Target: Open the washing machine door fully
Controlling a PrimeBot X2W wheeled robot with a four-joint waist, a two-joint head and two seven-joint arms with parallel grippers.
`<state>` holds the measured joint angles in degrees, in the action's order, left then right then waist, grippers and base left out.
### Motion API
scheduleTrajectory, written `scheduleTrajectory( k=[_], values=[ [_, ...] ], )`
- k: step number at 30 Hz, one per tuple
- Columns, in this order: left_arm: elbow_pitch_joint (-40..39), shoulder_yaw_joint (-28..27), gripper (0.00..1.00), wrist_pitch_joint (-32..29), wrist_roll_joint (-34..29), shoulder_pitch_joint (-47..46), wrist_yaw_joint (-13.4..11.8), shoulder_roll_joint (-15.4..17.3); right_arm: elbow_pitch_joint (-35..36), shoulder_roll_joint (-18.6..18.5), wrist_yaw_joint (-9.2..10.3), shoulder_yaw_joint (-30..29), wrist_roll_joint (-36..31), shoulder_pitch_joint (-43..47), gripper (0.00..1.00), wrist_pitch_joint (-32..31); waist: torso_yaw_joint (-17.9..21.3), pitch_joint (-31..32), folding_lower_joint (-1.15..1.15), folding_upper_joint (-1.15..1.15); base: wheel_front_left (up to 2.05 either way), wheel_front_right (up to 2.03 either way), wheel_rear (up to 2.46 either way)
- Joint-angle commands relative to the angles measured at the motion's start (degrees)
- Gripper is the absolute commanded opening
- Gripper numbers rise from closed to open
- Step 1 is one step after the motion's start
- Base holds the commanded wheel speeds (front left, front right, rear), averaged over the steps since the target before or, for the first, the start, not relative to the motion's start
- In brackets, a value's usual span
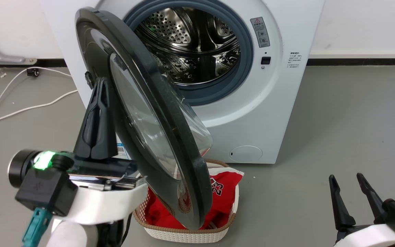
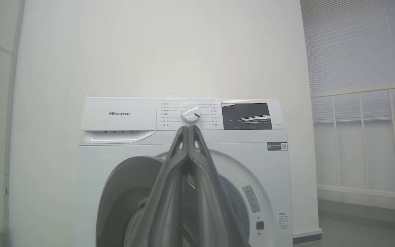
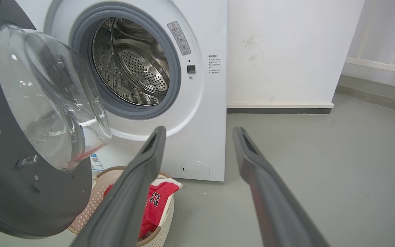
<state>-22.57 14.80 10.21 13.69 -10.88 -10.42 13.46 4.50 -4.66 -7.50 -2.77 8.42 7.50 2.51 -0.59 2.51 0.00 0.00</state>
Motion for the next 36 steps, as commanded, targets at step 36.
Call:
scheduleTrajectory(
  k=[36],
  values=[
    [11.29, 26.17, 0.00, -23.91, 12.66, 3.12, 7.36, -5.23, -2.53, 1.10, 0.01, -0.27, -0.42, -1.21, 1.00, -0.50, -0.38, -2.21, 0.00, 0.00, 0.00, 0.00, 0.00]
  ],
)
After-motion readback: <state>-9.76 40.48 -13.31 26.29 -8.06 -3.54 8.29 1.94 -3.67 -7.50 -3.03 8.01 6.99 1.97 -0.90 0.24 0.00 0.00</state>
